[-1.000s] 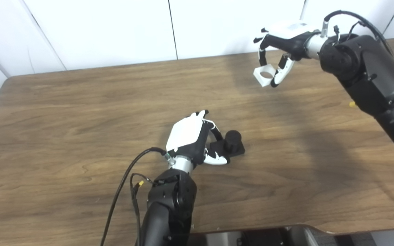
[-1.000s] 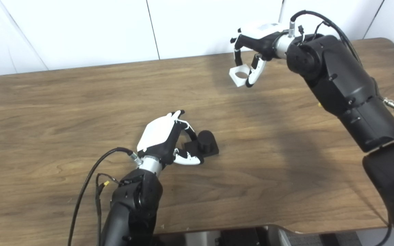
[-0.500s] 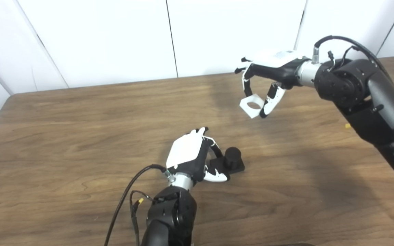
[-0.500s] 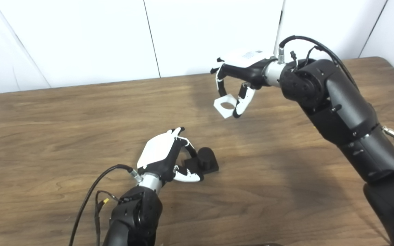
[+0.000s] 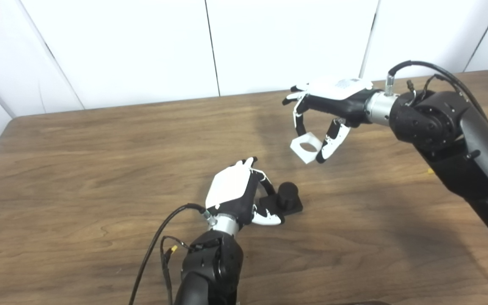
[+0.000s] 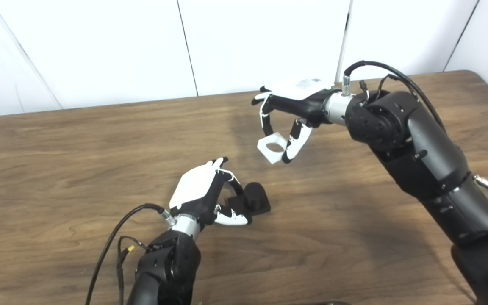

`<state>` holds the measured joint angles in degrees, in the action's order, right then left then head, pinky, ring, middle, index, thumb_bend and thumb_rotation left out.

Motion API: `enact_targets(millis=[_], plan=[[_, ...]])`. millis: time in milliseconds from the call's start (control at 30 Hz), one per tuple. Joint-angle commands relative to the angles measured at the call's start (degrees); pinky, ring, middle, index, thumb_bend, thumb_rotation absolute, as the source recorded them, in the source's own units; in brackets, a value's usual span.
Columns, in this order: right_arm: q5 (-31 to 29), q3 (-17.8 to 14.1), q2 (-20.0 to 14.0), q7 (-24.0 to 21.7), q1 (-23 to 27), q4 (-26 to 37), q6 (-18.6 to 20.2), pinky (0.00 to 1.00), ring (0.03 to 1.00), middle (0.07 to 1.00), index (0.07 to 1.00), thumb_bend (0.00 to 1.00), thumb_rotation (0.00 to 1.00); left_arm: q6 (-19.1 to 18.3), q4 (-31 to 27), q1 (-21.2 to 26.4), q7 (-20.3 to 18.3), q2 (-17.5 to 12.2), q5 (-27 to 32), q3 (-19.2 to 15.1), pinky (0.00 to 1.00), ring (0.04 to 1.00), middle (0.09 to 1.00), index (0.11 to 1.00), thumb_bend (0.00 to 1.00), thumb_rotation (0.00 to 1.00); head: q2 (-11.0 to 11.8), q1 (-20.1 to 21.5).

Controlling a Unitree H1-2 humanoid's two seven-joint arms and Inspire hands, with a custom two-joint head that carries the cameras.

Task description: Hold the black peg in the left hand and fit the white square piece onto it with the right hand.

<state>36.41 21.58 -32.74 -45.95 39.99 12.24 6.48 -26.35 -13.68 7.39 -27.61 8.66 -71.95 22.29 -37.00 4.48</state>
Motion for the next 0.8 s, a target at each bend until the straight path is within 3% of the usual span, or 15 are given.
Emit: enact_targets(millis=[0, 500, 767], plan=[[-1.04, -1.27, 0.17, -0.81, 2.28, 3.1, 1.51, 1.0, 1.0, 0.928, 0.49, 0.53, 0.15, -0.52, 2.31, 0.76, -0.06, 1.31, -1.05, -0.28, 1.0, 1.0, 0.987, 0.481, 0.52, 0.05, -0.09, 0.07], [-2.33, -0.65, 0.11, -7.23, 2.56, 11.3, 5.47, 1.0, 1.0, 0.916, 0.489, 0.53, 0.15, -0.52, 2.72, 1.08, -0.01, 1.13, -1.06, -0.12, 1.0, 1.0, 0.986, 0.481, 0.52, 0.05, -0.2, -0.11], [1.68, 1.67, 0.26, -7.68, 2.17, 11.52, 3.02, 1.0, 1.0, 0.923, 0.489, 0.53, 0.15, -0.48, 2.87, 1.3, -0.01, 1.0, -1.41, 0.18, 1.0, 1.0, 0.987, 0.481, 0.52, 0.05, -0.58, 0.1]])
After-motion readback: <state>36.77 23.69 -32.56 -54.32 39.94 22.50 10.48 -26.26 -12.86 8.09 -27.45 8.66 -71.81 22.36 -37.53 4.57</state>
